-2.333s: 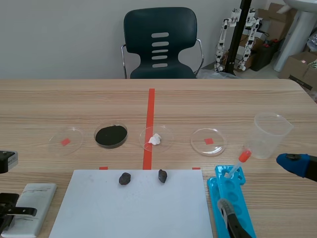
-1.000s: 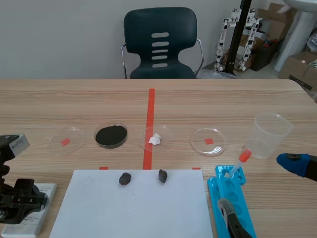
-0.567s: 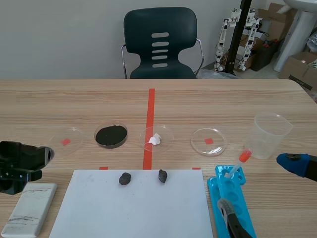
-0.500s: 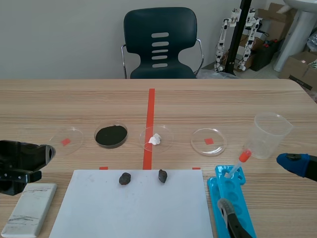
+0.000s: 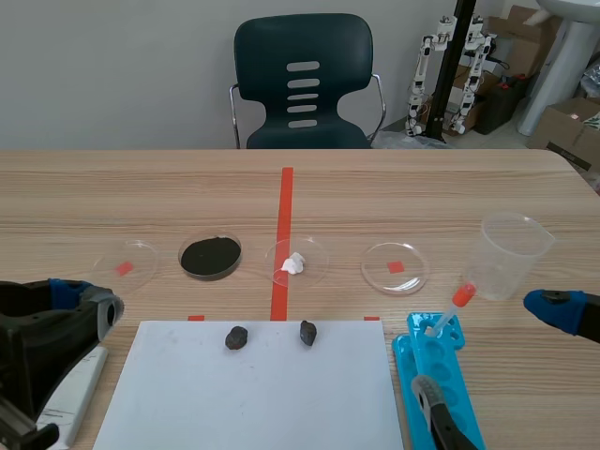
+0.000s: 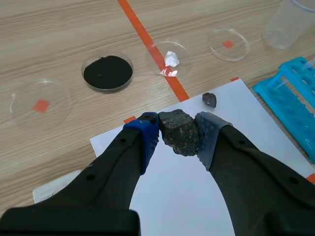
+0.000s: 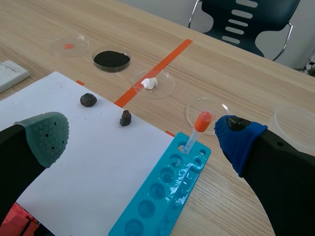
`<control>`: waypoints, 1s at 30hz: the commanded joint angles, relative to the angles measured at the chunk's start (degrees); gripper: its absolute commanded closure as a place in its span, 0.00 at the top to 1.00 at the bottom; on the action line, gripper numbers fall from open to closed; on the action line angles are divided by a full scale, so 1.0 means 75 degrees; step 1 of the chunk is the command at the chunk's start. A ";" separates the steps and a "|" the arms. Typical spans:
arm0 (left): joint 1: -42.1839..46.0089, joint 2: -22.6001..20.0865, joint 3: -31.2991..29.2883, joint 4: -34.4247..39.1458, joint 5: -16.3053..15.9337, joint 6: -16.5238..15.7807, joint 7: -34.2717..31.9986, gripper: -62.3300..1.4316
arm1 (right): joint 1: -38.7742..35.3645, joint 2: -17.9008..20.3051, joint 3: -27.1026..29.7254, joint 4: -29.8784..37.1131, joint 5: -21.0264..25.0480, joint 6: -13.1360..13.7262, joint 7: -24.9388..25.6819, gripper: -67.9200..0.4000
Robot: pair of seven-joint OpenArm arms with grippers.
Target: Rub the mineral on the streak plate below the first streak
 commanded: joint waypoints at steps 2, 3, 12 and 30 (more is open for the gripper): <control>0.0271 0.0017 -0.0026 0.0102 0.0600 -0.0396 -0.0513 0.16 | 0.0003 0.0041 0.0044 0.0082 0.0061 -0.0023 0.0111 0.92; 0.0358 0.0017 -0.0026 0.0102 0.0816 -0.0495 -0.0697 0.16 | 0.0003 0.0041 0.0044 0.0082 0.0061 -0.0023 0.0111 0.92; 0.0542 0.0020 -0.0023 0.0102 0.1466 -0.0629 -0.0956 0.16 | 0.0003 0.0041 0.0044 0.0082 0.0061 -0.0023 0.0111 0.92; 0.0542 0.0020 -0.0026 0.0102 0.1469 -0.0629 -0.0991 0.16 | 0.0003 0.0041 0.0044 0.0082 0.0061 -0.0023 0.0114 0.92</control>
